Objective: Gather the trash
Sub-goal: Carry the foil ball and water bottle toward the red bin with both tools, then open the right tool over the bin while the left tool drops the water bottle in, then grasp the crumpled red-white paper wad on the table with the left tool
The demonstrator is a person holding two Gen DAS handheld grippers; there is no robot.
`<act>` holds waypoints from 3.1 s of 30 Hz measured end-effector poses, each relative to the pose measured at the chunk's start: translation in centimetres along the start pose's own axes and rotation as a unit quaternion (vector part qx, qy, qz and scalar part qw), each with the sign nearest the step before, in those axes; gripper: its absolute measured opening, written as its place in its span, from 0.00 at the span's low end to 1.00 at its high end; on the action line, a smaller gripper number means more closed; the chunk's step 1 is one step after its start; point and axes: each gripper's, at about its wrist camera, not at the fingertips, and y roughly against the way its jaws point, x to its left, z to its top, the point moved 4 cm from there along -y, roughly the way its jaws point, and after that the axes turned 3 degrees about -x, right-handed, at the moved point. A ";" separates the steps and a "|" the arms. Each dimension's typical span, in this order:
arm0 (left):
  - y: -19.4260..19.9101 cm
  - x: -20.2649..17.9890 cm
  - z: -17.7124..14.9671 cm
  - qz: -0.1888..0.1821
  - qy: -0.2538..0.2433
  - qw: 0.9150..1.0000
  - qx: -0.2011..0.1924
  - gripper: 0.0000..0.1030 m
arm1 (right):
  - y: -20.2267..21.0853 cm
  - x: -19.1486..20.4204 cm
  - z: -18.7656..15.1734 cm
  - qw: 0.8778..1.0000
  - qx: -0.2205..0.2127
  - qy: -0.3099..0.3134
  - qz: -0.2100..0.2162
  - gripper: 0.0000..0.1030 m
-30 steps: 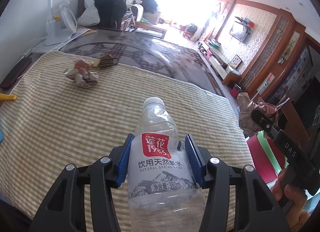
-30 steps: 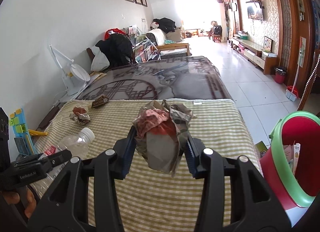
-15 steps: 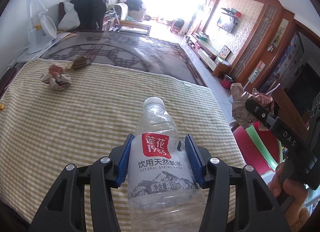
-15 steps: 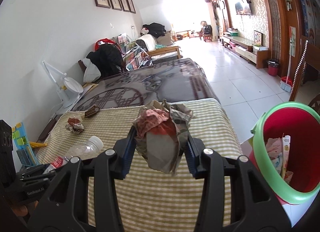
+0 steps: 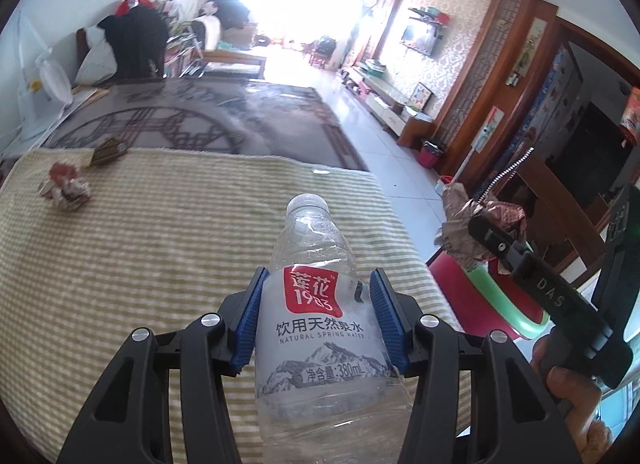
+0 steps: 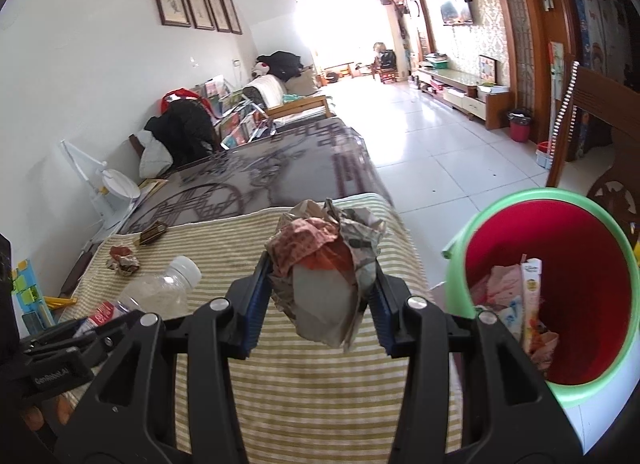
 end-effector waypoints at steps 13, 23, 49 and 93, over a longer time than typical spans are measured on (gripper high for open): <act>-2.1 -6.9 0.7 -0.045 -0.036 0.998 0.004 0.48 | 1.7 -6.3 1.0 0.996 -0.021 -0.043 -0.072 0.42; -4.2 -11.7 1.1 -0.084 -0.070 0.994 0.016 0.48 | 2.5 -13.7 0.9 0.982 -0.012 -0.126 -0.143 0.42; -8.9 -26.1 0.1 -0.219 -0.149 0.963 0.054 0.63 | 10.7 -20.2 1.3 0.883 -0.197 -0.255 -0.340 0.95; -6.6 31.0 7.1 0.275 0.103 0.955 0.046 0.15 | -4.5 -0.5 3.0 0.980 -0.042 -0.054 -0.188 0.95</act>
